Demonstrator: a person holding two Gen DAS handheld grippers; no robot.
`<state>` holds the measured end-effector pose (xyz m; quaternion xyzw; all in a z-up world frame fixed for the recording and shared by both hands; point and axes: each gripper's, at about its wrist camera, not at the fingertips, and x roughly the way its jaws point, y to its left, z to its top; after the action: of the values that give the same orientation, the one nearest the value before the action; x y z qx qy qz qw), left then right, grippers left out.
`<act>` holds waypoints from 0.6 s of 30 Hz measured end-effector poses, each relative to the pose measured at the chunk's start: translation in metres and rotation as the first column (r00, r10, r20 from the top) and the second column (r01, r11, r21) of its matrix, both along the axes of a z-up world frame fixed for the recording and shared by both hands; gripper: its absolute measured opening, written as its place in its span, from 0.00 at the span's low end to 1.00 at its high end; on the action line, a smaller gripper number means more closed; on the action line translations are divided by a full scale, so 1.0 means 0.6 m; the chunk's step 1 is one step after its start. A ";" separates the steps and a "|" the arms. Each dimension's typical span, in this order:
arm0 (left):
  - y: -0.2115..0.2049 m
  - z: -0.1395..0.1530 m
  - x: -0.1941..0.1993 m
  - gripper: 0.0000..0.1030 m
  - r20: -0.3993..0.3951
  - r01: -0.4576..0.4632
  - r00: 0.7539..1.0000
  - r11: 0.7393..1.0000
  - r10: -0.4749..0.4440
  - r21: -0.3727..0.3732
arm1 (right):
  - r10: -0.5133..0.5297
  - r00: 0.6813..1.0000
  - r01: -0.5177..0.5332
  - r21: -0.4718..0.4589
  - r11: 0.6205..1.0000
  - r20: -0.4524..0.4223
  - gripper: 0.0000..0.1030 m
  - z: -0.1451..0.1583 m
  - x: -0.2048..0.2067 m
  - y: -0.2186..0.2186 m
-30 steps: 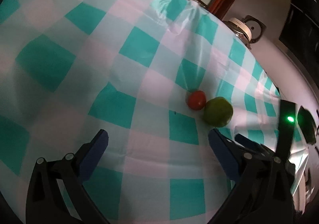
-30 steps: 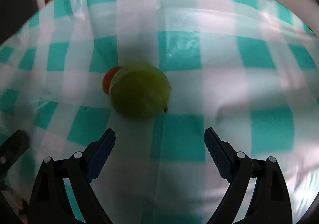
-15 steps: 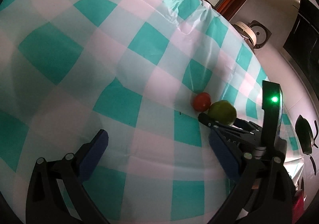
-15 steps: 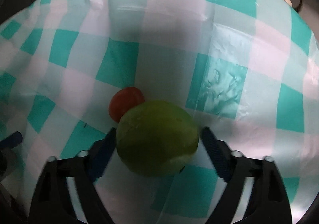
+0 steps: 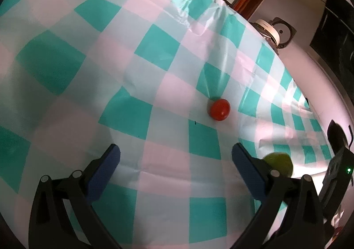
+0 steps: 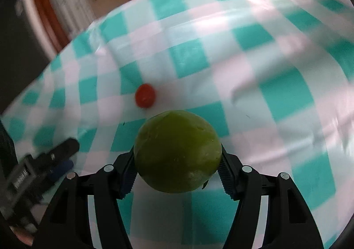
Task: Organize fruits
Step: 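Grasp the small red tomato with the left tool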
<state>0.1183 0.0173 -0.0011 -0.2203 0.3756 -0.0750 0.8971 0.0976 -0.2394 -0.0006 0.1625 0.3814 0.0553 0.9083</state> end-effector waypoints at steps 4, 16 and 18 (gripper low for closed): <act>-0.025 0.010 0.006 0.98 0.036 0.058 0.998 0.996 -0.060 0.066 | -0.102 0.994 0.099 0.060 0.993 0.044 0.61 0.006 -0.028 -0.040; -0.171 0.015 0.140 0.84 0.008 0.270 0.957 0.898 -0.291 0.349 | -0.355 0.930 0.345 0.105 0.933 0.095 0.61 0.017 -0.035 -0.086; -0.188 0.012 0.156 0.82 -0.007 0.286 0.952 0.878 -0.307 0.384 | -0.352 0.932 0.342 0.111 0.933 0.086 0.61 0.014 -0.035 -0.088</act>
<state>0.2122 -0.0956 0.0061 0.0204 0.3879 -0.1431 0.9103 0.0764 -0.2920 0.0079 0.2669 0.2956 -0.0799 0.9138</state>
